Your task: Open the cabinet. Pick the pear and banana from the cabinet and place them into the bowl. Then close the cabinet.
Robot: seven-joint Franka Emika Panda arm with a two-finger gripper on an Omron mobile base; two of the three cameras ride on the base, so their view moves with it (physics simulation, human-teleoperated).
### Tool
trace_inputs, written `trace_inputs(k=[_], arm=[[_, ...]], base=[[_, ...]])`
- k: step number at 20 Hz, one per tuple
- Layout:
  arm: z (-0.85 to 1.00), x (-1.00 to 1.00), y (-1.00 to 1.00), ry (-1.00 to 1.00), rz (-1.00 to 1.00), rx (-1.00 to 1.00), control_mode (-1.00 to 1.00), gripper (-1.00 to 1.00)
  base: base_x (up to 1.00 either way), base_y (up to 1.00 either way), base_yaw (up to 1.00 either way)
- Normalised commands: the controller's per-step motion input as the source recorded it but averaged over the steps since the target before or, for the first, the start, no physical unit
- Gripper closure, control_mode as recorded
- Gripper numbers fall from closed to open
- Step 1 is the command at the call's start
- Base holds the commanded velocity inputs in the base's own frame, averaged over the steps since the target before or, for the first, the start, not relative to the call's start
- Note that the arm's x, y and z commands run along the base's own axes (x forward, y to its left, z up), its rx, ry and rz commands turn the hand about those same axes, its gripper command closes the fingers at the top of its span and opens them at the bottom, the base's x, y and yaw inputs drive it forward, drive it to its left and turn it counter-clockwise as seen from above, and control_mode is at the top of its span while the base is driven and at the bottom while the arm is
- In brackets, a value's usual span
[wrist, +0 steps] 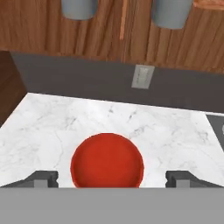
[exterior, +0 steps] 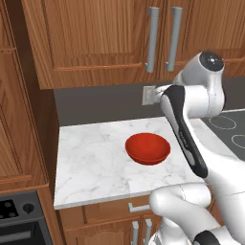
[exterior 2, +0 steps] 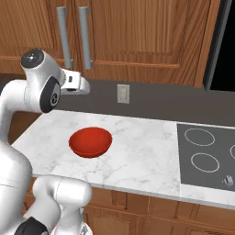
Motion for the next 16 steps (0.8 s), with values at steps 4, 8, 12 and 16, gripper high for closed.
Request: trace_inputs(k=[4,8,12,16], arm=[[0.65,-0.43,-0.04,-0.54,0.00,0.02,-1.00,-1.00],[0.62,-0.36,-0.09,-0.48,0.00,0.06,-1.00,-1.00],[0.45,-0.16,-0.02,-0.29,0.00,0.05,-1.00,-1.00],[0.39,-0.10,-0.01,-0.26,0.00,0.03,-1.00,-1.00]], base=[[0.00,0.00,0.00],[0.00,0.00,0.00],[0.00,0.00,0.00],[0.00,0.00,0.00]])
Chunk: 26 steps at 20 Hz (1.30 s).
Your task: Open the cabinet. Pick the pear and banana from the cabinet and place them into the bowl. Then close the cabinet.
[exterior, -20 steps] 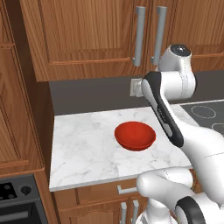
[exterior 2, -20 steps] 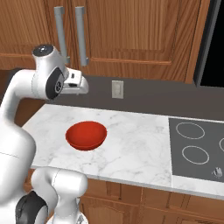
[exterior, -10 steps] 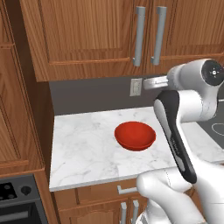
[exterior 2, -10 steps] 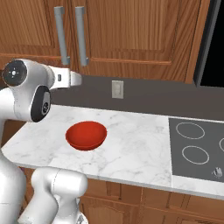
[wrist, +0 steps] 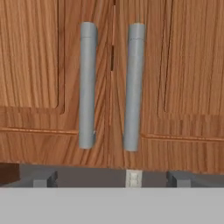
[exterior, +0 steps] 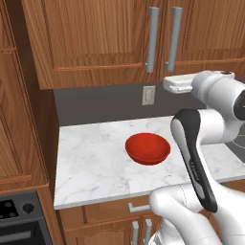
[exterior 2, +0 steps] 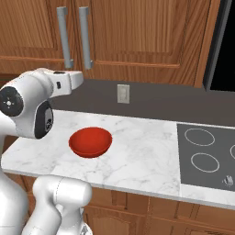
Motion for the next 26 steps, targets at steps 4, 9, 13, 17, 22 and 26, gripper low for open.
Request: trace_inputs(k=[4,9,13,17,22,26], arm=[[0.28,-0.01,-0.03,-0.24,0.00,0.00,-1.00,-1.00],[0.14,0.00,-0.03,-0.16,0.00,0.00,-1.00,-1.00],[0.00,0.00,0.00,-0.01,0.00,0.00,-1.00,-1.00],[0.00,0.00,-0.03,0.00,0.00,0.00,-1.00,-1.00],[0.00,0.07,-0.19,0.00,0.00,0.01,-1.00,-1.00],[0.00,0.26,-0.21,0.00,0.00,0.01,-1.00,-1.00]], base=[[0.00,0.00,0.00],[0.00,0.00,0.00],[0.00,0.00,0.00],[0.00,0.00,0.00],[0.00,0.00,0.00],[0.00,0.00,0.00]])
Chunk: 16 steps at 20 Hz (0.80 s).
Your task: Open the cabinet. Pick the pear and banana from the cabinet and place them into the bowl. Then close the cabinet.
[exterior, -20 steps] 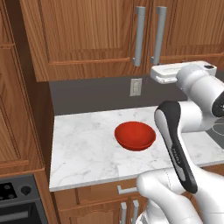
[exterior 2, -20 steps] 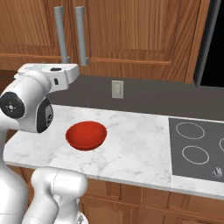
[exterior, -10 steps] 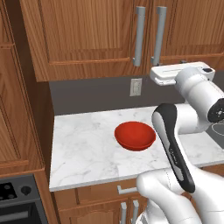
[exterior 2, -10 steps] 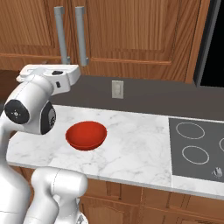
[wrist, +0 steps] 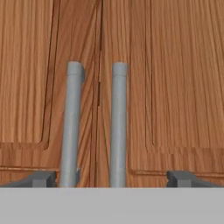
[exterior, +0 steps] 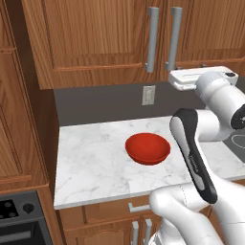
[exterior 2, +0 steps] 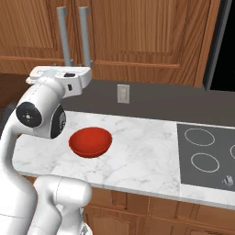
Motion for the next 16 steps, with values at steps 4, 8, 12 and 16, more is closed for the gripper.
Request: trace_inputs(k=[4,8,12,16], arm=[[0.00,0.38,-0.02,0.00,0.00,0.00,-1.00,-1.00],[0.00,0.43,0.00,0.00,0.00,0.00,-1.00,-1.00],[0.00,0.59,0.00,0.00,0.00,0.00,-1.00,-1.00],[0.00,0.79,-0.02,0.02,0.00,0.00,-1.00,-1.00]], base=[[0.00,0.00,0.00],[0.00,0.00,0.00],[0.00,0.00,0.00],[0.00,0.00,0.00]])
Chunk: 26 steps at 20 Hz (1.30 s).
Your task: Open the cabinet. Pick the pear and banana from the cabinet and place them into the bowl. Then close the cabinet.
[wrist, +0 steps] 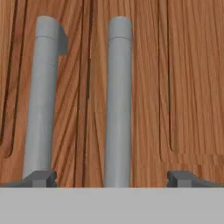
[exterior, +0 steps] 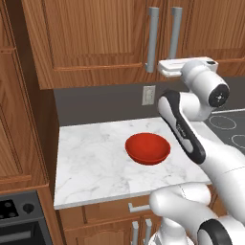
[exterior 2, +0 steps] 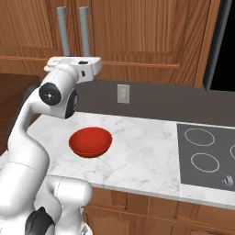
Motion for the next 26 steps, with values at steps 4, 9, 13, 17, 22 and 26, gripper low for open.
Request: trace_inputs(k=[4,9,13,17,22,26], arm=[[0.00,0.89,-0.05,0.05,0.00,0.00,-1.00,-1.00],[0.00,1.00,-0.07,0.07,0.00,0.00,-1.00,-1.00],[-0.05,0.97,-0.01,0.05,0.00,0.00,-1.00,1.00],[-0.03,0.32,0.00,0.00,0.00,0.00,-1.00,1.00],[0.00,0.00,0.00,0.00,0.00,0.00,-1.00,1.00],[0.01,0.00,-0.01,0.00,0.00,0.00,-1.00,1.00]], base=[[0.00,0.00,0.00],[0.00,0.00,0.00],[0.00,0.00,0.00],[0.00,0.00,0.00],[0.00,0.00,0.00],[0.00,0.00,0.00]])
